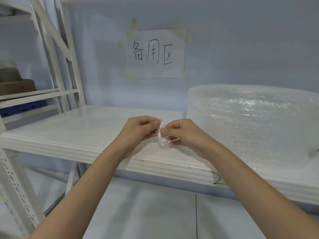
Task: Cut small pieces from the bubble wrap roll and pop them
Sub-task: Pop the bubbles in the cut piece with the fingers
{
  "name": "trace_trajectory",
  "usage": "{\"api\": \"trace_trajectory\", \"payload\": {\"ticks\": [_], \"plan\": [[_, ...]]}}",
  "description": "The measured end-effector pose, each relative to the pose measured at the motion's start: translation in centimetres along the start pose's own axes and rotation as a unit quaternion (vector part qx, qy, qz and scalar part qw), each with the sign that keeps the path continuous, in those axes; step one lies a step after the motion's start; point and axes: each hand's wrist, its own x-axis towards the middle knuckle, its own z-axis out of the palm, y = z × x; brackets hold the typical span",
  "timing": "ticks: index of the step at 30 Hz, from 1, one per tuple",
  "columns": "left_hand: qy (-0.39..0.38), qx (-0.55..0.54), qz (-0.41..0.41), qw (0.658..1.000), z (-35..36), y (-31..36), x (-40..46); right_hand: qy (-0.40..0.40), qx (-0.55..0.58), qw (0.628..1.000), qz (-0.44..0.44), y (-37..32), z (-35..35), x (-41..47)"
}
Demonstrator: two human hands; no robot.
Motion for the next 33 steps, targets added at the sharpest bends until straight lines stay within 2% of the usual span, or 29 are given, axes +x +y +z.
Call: {"api": "trace_trajectory", "payload": {"ticks": [6, 10, 19, 23, 33], "plan": [[-0.029, 0.033, -0.010, 0.999, -0.6, 0.1, 0.2, 0.000, -0.021, 1.000, -0.006, -0.3, -0.3, 0.8], [-0.011, 0.031, -0.003, 0.999, -0.9, 0.1, 0.2, 0.003, -0.033, 0.999, -0.003, -0.3, 0.0, 1.4], [0.036, -0.004, -0.009, 0.999, -1.6, -0.5, 0.3, 0.019, 0.058, 0.998, -0.011, 0.1, 0.6, 2.2], [0.018, 0.026, 0.013, 0.999, -1.2, -0.6, -0.1, 0.010, 0.068, 0.997, -0.017, 0.6, 0.9, 2.4], [0.004, 0.043, -0.009, 0.999, -1.1, -0.8, 0.2, -0.002, 0.071, 0.997, -0.007, 0.4, 0.7, 2.9]]}}
